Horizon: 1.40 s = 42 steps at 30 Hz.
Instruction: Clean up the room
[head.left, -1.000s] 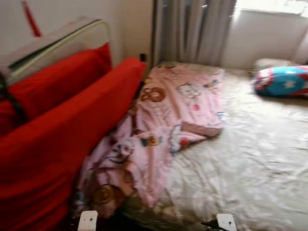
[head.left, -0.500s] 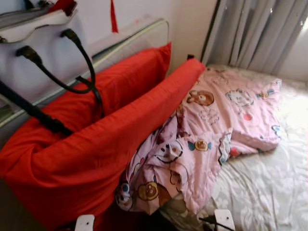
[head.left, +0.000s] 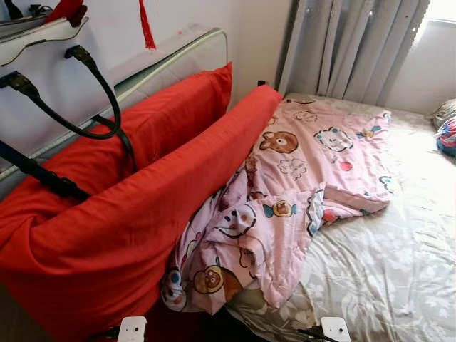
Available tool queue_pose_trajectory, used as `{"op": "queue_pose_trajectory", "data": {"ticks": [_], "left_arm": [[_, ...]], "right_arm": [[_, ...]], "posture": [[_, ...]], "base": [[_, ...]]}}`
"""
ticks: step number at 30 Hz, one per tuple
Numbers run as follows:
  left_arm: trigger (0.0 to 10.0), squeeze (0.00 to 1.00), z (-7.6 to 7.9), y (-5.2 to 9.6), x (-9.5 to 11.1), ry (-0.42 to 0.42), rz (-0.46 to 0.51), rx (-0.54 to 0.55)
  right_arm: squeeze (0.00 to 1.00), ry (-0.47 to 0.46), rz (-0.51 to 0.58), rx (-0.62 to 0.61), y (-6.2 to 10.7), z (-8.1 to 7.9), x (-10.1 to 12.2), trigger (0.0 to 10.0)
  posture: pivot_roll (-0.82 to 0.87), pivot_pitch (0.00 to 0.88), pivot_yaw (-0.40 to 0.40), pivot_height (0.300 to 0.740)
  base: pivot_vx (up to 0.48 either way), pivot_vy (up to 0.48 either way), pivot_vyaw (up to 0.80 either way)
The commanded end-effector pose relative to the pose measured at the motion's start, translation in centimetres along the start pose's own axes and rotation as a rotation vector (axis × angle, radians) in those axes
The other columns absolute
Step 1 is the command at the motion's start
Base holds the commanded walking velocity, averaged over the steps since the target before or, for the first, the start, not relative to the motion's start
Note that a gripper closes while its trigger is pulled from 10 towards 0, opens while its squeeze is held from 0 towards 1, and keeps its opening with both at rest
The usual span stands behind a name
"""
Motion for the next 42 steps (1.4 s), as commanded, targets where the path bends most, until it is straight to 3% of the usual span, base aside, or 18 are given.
{"op": "queue_pose_trajectory", "data": {"ticks": [1, 14, 23, 35, 36, 37, 41, 42], "left_arm": [[10.0, 0.0, -0.3, 0.1, -0.2, -0.002, -0.011, 0.009], [10.0, 0.0, -0.6, -0.3, 1.5, -0.01, 0.023, 0.008], [10.0, 0.0, 0.0, -0.5, 2.8, 0.017, 0.072, -0.013], [10.0, 0.0, 2.0, -0.7, 5.2, 0.096, 0.204, -0.12], [10.0, 0.0, 2.3, -0.7, 5.6, 0.111, 0.229, -0.126], [10.0, 0.0, 2.4, -0.7, 5.7, 0.12, 0.241, -0.124], [10.0, 0.0, 2.3, -0.6, 6.4, 0.151, 0.289, -0.112], [10.0, 0.0, 2.6, -0.6, 7.4, 0.148, 0.326, -0.12]], "right_arm": [[0.0, 0.005, 0.022, -0.004, 0.0, 0.1, 0.3, 10.0], [0.0, -0.04, 0.068, -0.024, -0.4, -0.3, 1.9, 10.0], [0.0, -0.093, 0.093, -0.042, -0.6, 0.0, 2.9, 10.0], [0.0, -0.227, 0.251, -0.137, -0.4, 1.7, 5.3, 10.0], [0.0, -0.216, 0.374, -0.143, -0.3, 2.7, 9.0, 10.0], [0.0, -0.208, 0.423, -0.142, -0.2, 3.1, 10.5, 10.0], [0.0, -0.197, 0.493, -0.119, 0.0, 3.1, 12.1, 10.0], [0.0, -0.2, 0.507, -0.114, 0.0, 3.0, 12.3, 10.0]], "posture": [[-0.01, 0.0, -0.02, 0.74], [0.0, 0.0, 0.013, 0.74], [-0.02, 0.0, 0.001, 0.74], [-0.08, 0.0, -0.027, 0.74], [-0.08, 0.0, -0.046, 0.74], [-0.08, 0.0, -0.049, 0.74], [-0.07, 0.0, -0.053, 0.74], [-0.07, 0.0, -0.051, 0.74]], "base": [[0.0, 0.0, 0.8], [0.0, 0.0, 0.8], [0.0, 0.0, 0.0], [0.0, 0.0, 0.0], [0.0, 0.0, 0.0], [0.0, 0.0, 0.0], [0.0, 0.0, 0.0], [0.0, 0.0, 0.0]]}}
Point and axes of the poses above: a point about 5 cm out from each wrist's last joint towards the gripper, its own y axis pointing back from the gripper into the wrist, its own x axis along the axis of the wrist's last joint, z = x × y, the point moved 2 cm from there along -y, pointing out of the wrist towards the gripper, and after that the axes turned 6 degrees about y, right-handed, at the moved point
